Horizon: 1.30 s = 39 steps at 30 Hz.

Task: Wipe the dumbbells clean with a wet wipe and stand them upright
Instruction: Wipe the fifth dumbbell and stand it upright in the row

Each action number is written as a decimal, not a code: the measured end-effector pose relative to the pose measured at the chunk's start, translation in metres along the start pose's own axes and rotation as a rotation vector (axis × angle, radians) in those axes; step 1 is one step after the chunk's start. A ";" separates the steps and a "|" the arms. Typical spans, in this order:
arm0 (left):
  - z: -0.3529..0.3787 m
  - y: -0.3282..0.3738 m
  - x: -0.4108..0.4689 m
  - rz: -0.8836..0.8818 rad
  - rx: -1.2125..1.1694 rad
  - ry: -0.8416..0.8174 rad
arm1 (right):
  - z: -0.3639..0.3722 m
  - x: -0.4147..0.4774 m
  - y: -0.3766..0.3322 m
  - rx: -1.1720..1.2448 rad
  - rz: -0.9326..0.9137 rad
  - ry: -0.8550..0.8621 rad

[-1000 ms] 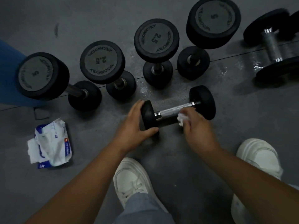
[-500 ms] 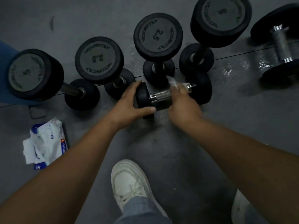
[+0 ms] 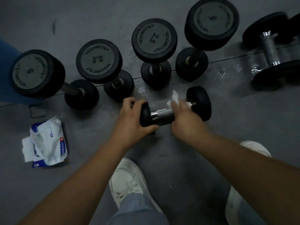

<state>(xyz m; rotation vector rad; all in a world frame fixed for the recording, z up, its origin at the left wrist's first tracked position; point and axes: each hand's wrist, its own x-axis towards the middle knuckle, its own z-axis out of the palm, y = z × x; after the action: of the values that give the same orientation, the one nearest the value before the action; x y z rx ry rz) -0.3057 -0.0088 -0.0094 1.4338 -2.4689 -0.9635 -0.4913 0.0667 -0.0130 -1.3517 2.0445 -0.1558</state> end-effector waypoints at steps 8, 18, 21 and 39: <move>0.017 0.012 -0.031 -0.033 -0.124 0.200 | 0.023 -0.043 -0.018 0.065 0.029 -0.054; 0.036 -0.012 -0.063 -0.362 -0.552 -0.353 | 0.041 -0.076 -0.011 0.092 0.001 -0.161; 0.037 -0.015 -0.082 -0.333 -0.463 -0.523 | 0.020 -0.068 0.004 0.211 0.029 -0.189; 0.000 0.005 -0.033 -0.004 -0.169 -0.133 | 0.011 -0.045 -0.004 0.001 0.048 0.132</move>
<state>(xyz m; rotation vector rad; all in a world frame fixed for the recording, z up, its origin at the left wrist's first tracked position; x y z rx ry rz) -0.2918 0.0197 0.0007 1.3625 -2.4052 -1.2740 -0.4709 0.1060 0.0010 -1.3219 2.1835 -0.2300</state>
